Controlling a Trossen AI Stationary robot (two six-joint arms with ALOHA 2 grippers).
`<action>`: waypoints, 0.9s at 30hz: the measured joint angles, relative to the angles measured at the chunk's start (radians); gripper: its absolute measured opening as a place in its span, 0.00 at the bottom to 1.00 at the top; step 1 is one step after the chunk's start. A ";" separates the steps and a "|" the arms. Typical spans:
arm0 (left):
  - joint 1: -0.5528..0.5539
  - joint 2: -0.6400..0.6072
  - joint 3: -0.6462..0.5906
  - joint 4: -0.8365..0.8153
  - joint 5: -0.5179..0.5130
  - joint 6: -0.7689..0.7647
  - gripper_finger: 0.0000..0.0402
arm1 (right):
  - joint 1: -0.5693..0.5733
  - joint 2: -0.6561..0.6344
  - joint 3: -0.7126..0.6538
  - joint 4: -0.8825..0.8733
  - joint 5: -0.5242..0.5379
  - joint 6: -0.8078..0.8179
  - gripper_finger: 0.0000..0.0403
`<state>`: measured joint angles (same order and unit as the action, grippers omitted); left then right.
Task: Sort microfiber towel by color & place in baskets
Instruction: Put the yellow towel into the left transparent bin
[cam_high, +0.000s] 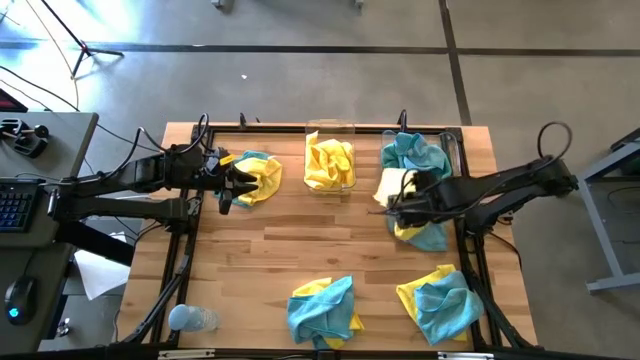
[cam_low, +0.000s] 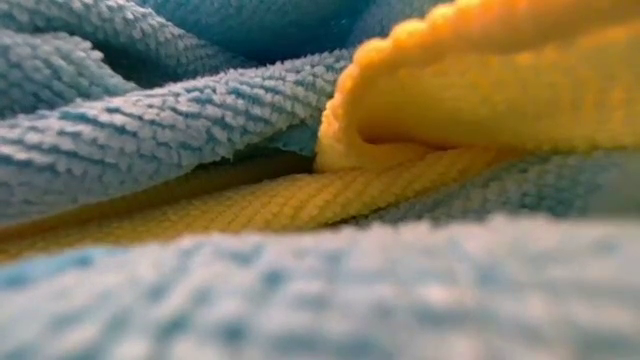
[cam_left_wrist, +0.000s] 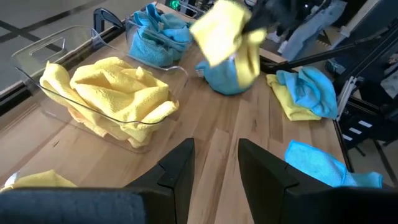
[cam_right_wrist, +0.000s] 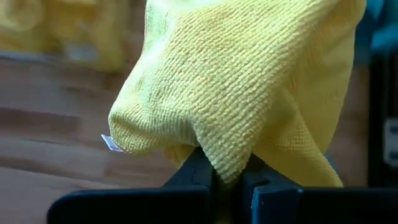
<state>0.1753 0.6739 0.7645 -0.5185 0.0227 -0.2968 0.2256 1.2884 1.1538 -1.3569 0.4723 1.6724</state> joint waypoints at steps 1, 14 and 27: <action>0.000 0.000 0.000 0.000 0.000 0.000 0.28 | -0.003 0.000 0.048 -0.015 0.034 -0.025 0.03; 0.000 0.000 0.000 0.001 -0.004 0.019 0.28 | -0.171 0.069 0.301 0.360 0.274 -0.685 0.01; 0.000 0.000 0.000 0.002 -0.031 0.001 0.28 | -0.540 0.334 0.301 0.952 -0.081 -1.450 0.00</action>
<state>0.1753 0.6740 0.7647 -0.5161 -0.0079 -0.2955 -0.3148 1.6227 1.4551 -0.4051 0.3917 0.2222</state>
